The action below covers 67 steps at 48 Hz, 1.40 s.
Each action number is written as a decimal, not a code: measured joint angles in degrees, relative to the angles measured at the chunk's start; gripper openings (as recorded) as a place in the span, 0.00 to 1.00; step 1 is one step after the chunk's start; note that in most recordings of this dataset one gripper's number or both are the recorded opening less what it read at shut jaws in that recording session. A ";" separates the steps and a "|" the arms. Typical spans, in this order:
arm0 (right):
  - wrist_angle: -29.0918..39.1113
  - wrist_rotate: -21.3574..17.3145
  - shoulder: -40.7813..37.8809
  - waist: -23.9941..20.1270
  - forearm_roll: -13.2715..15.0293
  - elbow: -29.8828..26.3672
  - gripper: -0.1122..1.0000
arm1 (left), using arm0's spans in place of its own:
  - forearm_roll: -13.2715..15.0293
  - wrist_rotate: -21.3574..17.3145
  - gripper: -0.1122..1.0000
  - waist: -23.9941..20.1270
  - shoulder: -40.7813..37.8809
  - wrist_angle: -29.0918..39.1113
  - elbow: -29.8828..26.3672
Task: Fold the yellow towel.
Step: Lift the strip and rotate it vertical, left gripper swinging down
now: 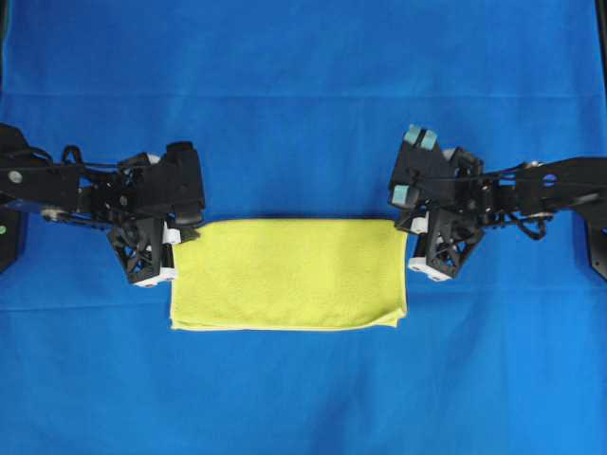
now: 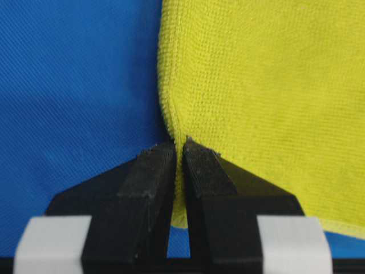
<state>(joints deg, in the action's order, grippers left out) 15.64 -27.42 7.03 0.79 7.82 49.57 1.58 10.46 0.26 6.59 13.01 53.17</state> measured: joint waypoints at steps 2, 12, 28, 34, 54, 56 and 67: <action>2.02 -0.09 1.76 -0.09 0.00 -0.53 0.11 | 0.09 0.26 0.12 0.00 1.85 2.29 -0.88; 11.07 -0.09 10.99 -0.09 0.00 -3.43 0.11 | 0.09 1.93 0.12 0.09 10.81 11.95 -5.62; 16.52 -0.18 18.54 -0.18 1.76 -6.06 0.11 | 0.00 1.93 0.12 0.88 19.60 15.82 -9.23; 16.44 -1.32 18.02 0.70 3.16 -6.24 0.11 | 0.00 1.93 0.12 1.41 19.51 15.47 -9.23; 13.36 -5.54 14.68 15.12 13.54 -9.14 0.11 | 0.00 -1.14 0.12 7.91 11.51 -1.58 -12.66; 12.04 -5.54 13.89 16.52 13.97 -9.76 0.11 | 0.09 -2.11 0.12 8.17 10.11 -2.81 -13.71; 6.50 -4.57 8.17 20.30 15.73 -15.03 0.11 | 0.09 -8.26 0.12 10.37 1.93 -7.47 -20.21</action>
<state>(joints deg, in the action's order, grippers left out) 22.15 -31.99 15.21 21.09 23.55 34.54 1.67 2.20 10.63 8.53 5.54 32.96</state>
